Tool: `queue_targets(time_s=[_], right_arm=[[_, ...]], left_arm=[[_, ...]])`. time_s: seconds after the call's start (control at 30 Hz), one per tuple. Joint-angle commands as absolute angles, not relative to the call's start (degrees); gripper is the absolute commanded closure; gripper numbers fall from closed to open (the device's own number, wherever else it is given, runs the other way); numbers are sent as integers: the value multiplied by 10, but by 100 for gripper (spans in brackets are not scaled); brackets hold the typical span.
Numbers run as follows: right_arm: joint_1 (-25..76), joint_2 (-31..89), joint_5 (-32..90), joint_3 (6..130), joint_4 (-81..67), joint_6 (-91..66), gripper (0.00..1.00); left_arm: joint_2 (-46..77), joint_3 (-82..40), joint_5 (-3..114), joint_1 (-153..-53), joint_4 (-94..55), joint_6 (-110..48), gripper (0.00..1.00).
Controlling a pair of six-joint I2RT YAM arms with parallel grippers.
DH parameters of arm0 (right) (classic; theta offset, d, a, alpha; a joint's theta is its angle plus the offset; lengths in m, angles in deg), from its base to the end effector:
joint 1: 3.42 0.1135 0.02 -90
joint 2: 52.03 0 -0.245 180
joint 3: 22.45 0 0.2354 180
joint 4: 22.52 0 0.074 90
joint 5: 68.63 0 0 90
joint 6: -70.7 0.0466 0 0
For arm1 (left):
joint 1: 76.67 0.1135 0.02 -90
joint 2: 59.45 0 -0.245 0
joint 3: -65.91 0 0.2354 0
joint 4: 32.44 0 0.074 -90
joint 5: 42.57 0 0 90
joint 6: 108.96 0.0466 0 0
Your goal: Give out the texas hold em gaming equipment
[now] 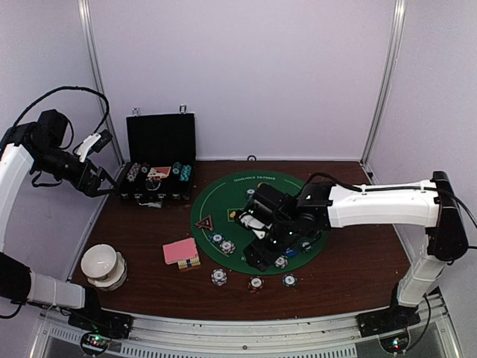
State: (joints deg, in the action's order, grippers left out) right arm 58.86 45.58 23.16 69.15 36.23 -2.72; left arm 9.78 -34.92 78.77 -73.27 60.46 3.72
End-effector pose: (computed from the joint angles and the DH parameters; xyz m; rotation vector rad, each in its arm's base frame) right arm 0.1559 0.2999 0.2226 -1.0921 2.5664 0.4303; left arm 0.1894 -0.0130 0.3661 0.5923 2.4216 -0.5360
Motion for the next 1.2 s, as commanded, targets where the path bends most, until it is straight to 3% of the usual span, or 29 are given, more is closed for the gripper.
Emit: queue_targets(time_s=[0.0,0.5,1.17], right_arm=[[631,489,252,709,397,-34,19],[641,567,278,719,384,-46,19],[642,593,282,715,376,-44,42]], left_arm=[[91,-355,796,-730,608,48,2],[93,-359,801,-730,610,47,2],[92,-361,799,-730,610,46,2]])
